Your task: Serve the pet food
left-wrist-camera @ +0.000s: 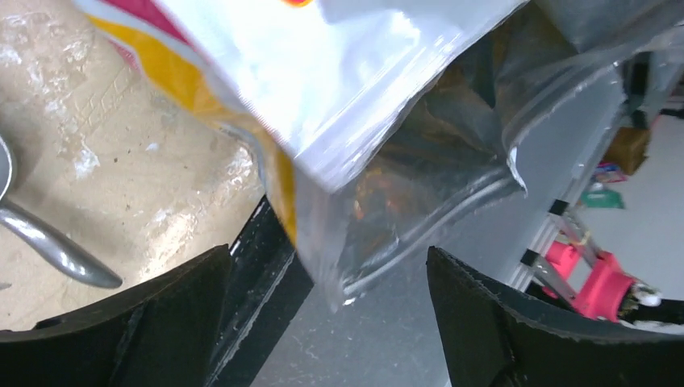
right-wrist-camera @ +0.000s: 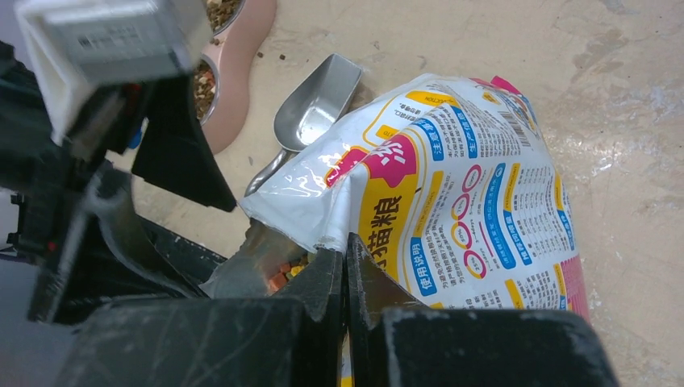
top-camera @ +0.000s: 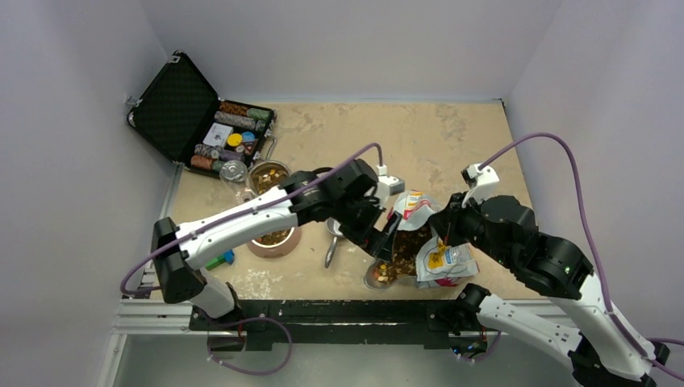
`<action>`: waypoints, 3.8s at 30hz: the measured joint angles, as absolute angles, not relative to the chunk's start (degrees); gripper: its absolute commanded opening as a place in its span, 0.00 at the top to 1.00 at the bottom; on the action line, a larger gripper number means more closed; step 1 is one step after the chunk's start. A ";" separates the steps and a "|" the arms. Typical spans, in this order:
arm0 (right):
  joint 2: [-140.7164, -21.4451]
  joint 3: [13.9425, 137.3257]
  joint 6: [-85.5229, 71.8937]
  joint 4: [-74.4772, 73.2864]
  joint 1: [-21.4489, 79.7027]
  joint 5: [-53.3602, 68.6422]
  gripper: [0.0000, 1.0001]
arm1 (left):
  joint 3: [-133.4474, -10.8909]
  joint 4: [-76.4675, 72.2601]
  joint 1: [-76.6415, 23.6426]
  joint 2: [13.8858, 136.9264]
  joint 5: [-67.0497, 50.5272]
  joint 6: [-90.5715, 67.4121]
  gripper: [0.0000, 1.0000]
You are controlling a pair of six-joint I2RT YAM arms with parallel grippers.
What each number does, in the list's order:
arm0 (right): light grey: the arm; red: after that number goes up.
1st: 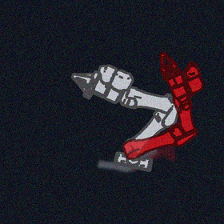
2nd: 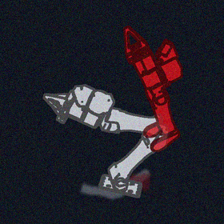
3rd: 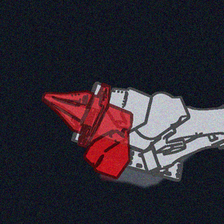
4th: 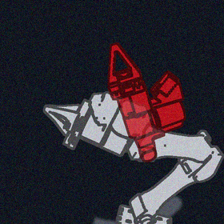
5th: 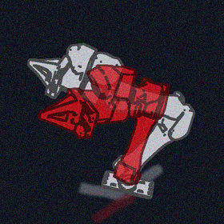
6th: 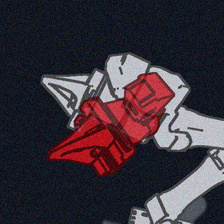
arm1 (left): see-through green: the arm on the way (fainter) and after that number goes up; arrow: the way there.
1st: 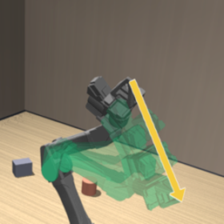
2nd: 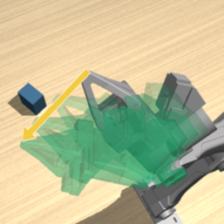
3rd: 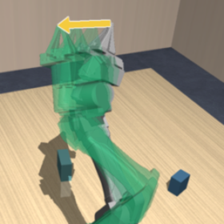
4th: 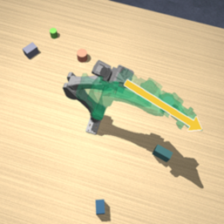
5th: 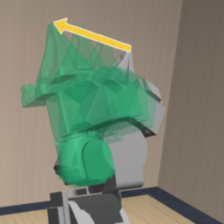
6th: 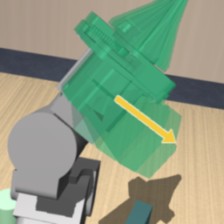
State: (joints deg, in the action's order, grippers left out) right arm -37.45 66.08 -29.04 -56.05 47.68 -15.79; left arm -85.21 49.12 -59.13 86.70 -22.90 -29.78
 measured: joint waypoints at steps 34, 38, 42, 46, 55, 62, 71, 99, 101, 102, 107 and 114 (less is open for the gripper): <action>-35.29 60.64 -16.88 -54.81 49.71 7.68 0.10 | -111.50 76.51 -53.67 99.20 11.40 -56.27 1.00; -37.17 60.66 -16.88 -54.33 53.17 6.74 0.08 | -113.75 80.44 -53.21 98.85 13.80 -58.98 1.00; -41.15 61.28 -18.96 -53.95 63.07 1.13 0.07 | -116.66 84.73 -53.12 98.96 15.03 -62.33 1.00; -49.04 64.53 -23.77 -54.78 73.80 -10.17 0.06 | -120.68 89.06 -53.12 99.79 15.79 -65.32 1.00; -62.24 73.71 -36.53 -64.31 80.88 -32.71 1.00 | -124.20 92.29 -52.60 100.73 16.45 -70.76 1.00; -55.22 70.32 -36.36 -64.73 82.50 -36.40 1.00 | -127.37 92.49 -50.19 102.21 15.00 -71.96 0.75; -43.77 65.10 -31.00 -63.57 82.24 -32.69 1.00 | -122.63 89.21 -43.07 92.58 5.56 -73.65 0.15; -42.33 64.18 -29.58 -63.33 82.43 -30.41 1.00 | -98.08 68.20 -41.50 87.44 -12.60 -91.31 1.00; -41.93 63.79 -29.34 -63.35 82.46 -30.39 1.00 | -95.57 66.54 -39.90 86.00 -13.56 -91.18 1.00; -41.91 63.72 -29.56 -63.57 82.46 -30.39 1.00 | -95.07 66.46 -38.98 85.62 -14.20 -91.13 1.00; -40.75 63.77 -28.97 -63.44 82.46 -29.43 1.00 | -97.97 71.96 -35.42 87.29 -17.26 -91.05 1.00; -45.76 68.34 -23.05 -61.82 82.50 -26.96 0.14 | -100.57 75.53 -33.15 89.91 -21.56 -92.49 1.00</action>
